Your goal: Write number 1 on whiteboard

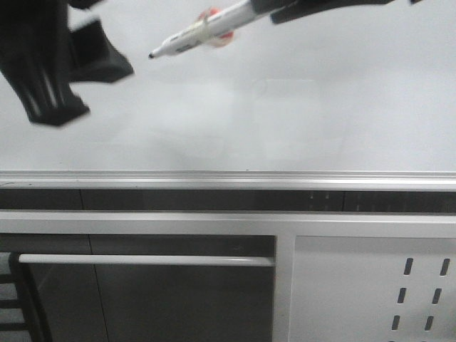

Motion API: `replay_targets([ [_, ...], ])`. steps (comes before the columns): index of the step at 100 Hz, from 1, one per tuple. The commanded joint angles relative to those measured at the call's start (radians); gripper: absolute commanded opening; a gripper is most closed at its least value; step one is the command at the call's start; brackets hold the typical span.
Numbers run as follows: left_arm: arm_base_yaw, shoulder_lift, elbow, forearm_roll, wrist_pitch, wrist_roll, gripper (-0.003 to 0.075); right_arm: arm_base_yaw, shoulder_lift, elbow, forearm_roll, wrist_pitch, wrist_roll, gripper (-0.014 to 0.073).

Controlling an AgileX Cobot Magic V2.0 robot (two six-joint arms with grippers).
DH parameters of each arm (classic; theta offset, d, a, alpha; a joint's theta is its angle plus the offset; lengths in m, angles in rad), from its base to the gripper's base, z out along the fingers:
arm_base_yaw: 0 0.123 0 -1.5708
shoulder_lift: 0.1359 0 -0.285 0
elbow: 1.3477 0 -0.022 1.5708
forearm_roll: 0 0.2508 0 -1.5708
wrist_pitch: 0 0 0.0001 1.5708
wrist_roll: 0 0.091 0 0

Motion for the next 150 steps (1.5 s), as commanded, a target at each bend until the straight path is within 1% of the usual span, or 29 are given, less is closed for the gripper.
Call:
replay_targets([
  [1,-0.041,-0.095,-0.033,0.001,0.055,-0.101,0.0445,0.002,-0.084,0.021,0.014,-0.056,-0.038,-0.0069],
  [7,-0.065,-0.144,-0.033,-0.018,0.079,-0.175,0.0424,0.002,-0.143,0.075,0.014,-0.105,-0.064,-0.0069],
  [12,-0.086,-0.178,-0.033,-0.051,0.106,-0.207,0.0396,0.002,-0.191,0.117,0.014,-0.138,-0.088,-0.0069],
  [19,-0.108,-0.222,-0.033,-0.111,0.15,-0.23,0.0335,0.002,-0.264,0.178,0.014,-0.183,-0.109,-0.0069],
  [26,-0.125,-0.26,-0.033,-0.17,0.166,-0.23,0.0234,0.002,-0.339,0.233,0.014,-0.221,-0.118,-0.0069],
  [39,-0.166,-0.32,-0.005,-0.213,0.14,-0.232,-0.002,0.002,-0.468,0.311,0.014,-0.247,-0.12,-0.0069],
  [45,-0.196,-0.344,0.015,-0.21,0.122,-0.252,-0.0018,0.002,-0.519,0.334,0.014,-0.247,-0.12,-0.0069],
  [56,-0.244,-0.369,0.063,-0.194,0.129,-0.321,-0.0018,0.002,-0.582,0.367,0.014,-0.247,-0.12,-0.007],
  [74,-0.296,-0.371,0.096,-0.23,0.125,-0.322,-0.0018,0.002,-0.62,0.396,0.014,-0.243,-0.12,-0.007],
  [124,-0.3,-0.373,0.096,-0.228,0.123,-0.322,-0.0018,0.002,-0.62,0.397,0.011,-0.25,-0.129,-0.0071],
  [131,-0.266,-0.377,0.096,-0.226,0.114,-0.322,-0.0018,0.002,-0.62,0.397,0.011,-0.25,-0.129,-0.0071],
  [135,-0.222,-0.378,0.096,-0.226,0.095,-0.322,-0.0018,0.002,-0.62,0.397,0.011,-0.252,-0.129,-0.0071],
  [145,-0.069,-0.406,0.096,-0.226,0.015,-0.322,-0.0018,0.002,-0.62,0.397,0.011,-0.268,-0.129,-0.0071],
  [150,0.034,-0.433,0.096,-0.226,-0.037,-0.322,-0.0018,0.002,-0.62,0.397,0.011,-0.268,-0.129,-0.0071],
])
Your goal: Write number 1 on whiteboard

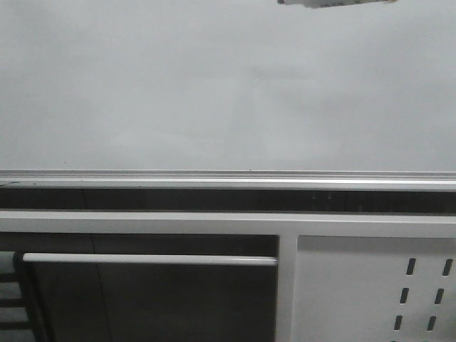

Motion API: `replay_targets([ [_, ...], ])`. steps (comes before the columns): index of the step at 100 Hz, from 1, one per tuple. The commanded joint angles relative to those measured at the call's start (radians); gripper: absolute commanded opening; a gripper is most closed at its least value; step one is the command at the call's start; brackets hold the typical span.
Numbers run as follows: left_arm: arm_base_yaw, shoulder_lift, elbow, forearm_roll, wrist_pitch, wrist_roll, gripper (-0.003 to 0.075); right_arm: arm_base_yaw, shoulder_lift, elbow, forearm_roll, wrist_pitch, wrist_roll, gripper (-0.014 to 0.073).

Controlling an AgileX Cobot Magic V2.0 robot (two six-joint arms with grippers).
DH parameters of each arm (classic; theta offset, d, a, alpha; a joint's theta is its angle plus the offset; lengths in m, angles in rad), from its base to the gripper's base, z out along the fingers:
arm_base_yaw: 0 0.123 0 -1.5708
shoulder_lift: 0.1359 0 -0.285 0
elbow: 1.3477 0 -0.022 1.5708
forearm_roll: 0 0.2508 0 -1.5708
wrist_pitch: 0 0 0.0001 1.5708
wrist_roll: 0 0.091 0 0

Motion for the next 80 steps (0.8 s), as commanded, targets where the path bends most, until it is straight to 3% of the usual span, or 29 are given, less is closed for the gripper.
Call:
replay_targets([
  [1,0.141,-0.046,-0.028,0.049,-0.087,-0.01,-0.0018,0.002,-0.001,-0.025,0.019,-0.041,-0.012,-0.0071],
  [15,0.406,-0.168,-0.028,0.049,-0.175,-0.01,-0.0018,0.002,-0.001,-0.025,0.019,-0.05,-0.012,-0.0071],
  [35,0.732,-0.404,-0.028,0.062,-0.171,-0.01,-0.0018,0.002,-0.001,-0.024,0.019,-0.067,-0.012,-0.0071],
  [61,1.009,-0.641,-0.028,0.068,-0.171,-0.01,-0.0018,0.002,-0.001,-0.024,0.019,-0.073,-0.012,-0.0071],
  [80,1.109,-0.749,-0.028,0.069,-0.171,-0.01,-0.0018,0.002,-0.001,-0.024,0.034,-0.073,-0.012,-0.0071],
])
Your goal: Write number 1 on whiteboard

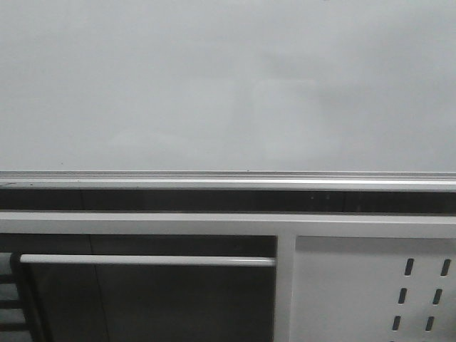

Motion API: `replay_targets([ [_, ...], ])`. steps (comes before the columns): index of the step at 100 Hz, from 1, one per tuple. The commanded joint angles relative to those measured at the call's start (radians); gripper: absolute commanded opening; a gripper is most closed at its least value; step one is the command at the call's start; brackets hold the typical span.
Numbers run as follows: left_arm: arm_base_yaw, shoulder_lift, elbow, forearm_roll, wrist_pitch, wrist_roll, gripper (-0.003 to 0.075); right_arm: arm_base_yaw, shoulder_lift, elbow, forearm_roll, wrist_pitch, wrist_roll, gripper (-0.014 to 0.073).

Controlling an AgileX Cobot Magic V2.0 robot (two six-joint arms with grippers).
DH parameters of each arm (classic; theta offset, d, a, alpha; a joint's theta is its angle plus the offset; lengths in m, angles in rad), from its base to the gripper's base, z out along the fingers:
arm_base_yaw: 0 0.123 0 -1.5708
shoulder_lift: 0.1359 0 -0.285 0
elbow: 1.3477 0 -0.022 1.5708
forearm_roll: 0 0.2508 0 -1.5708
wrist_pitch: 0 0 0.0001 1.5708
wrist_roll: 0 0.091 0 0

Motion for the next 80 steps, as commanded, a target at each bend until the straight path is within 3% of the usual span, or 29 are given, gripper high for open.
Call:
replay_targets([
  [1,0.031,-0.018,-0.028,0.036,-0.044,-0.01,-0.0018,0.002,-0.001,-0.024,0.03,-0.035,-0.01,-0.0071],
  [58,0.045,-0.03,-0.028,0.037,-0.044,-0.01,-0.0018,0.002,-0.001,-0.024,0.034,-0.074,-0.01,-0.0071],
  [80,0.045,-0.03,-0.028,0.037,-0.044,-0.01,-0.0018,0.002,-0.001,-0.024,0.034,-0.019,-0.01,-0.0071],
])
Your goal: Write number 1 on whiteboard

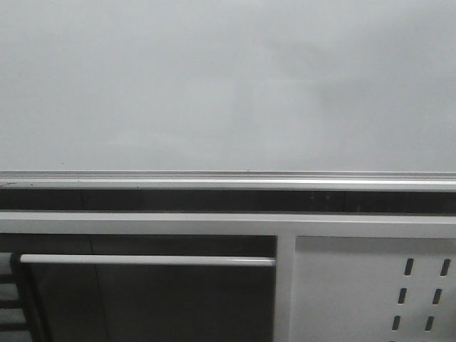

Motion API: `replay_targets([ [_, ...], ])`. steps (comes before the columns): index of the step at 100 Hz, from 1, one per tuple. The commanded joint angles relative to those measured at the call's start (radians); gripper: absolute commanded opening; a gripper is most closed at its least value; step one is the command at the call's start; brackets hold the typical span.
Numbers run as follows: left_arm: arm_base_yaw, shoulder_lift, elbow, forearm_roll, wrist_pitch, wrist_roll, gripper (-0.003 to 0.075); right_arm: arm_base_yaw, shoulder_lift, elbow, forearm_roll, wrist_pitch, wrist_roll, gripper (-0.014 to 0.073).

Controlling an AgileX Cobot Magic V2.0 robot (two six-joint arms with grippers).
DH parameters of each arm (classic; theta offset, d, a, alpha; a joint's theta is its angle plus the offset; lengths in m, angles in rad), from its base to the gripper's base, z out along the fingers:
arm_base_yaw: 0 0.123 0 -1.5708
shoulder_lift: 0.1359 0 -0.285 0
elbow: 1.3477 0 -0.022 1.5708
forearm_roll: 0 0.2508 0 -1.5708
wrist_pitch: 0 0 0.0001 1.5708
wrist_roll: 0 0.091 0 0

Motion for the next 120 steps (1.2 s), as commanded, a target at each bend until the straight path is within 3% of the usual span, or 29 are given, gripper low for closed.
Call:
replay_targets([
  [1,0.001,0.019,-0.026,0.034,-0.044,-0.01,-0.0018,0.002,-0.001,-0.024,0.024,0.001,-0.008,-0.0071],
  [23,0.001,0.019,-0.026,0.034,-0.046,-0.01,-0.0018,0.002,-0.001,-0.024,-0.042,-0.008,0.027,-0.0071],
  [30,0.001,0.019,-0.026,0.034,-0.05,-0.01,-0.0018,0.002,-0.001,-0.024,-0.185,-0.024,0.193,-0.0071],
  [45,0.001,0.019,-0.026,0.034,-0.05,-0.01,-0.0018,0.012,-0.011,-0.024,-0.644,-0.091,0.68,-0.0071],
  [56,0.001,0.019,-0.026,0.034,-0.05,-0.01,-0.0018,0.061,-0.052,0.003,-0.842,-0.161,0.872,-0.0071],
  [73,0.001,0.019,-0.026,0.034,-0.05,-0.01,-0.0018,0.15,-0.139,0.125,-1.14,-0.38,1.216,-0.0055],
  [78,0.001,0.019,-0.026,0.034,-0.05,-0.01,-0.0018,0.157,-0.152,0.157,-1.161,-0.434,1.261,-0.0051],
  [120,0.001,0.019,-0.026,0.034,-0.05,-0.01,-0.0018,0.157,-0.045,0.355,-1.131,-0.832,1.261,-0.005],
])
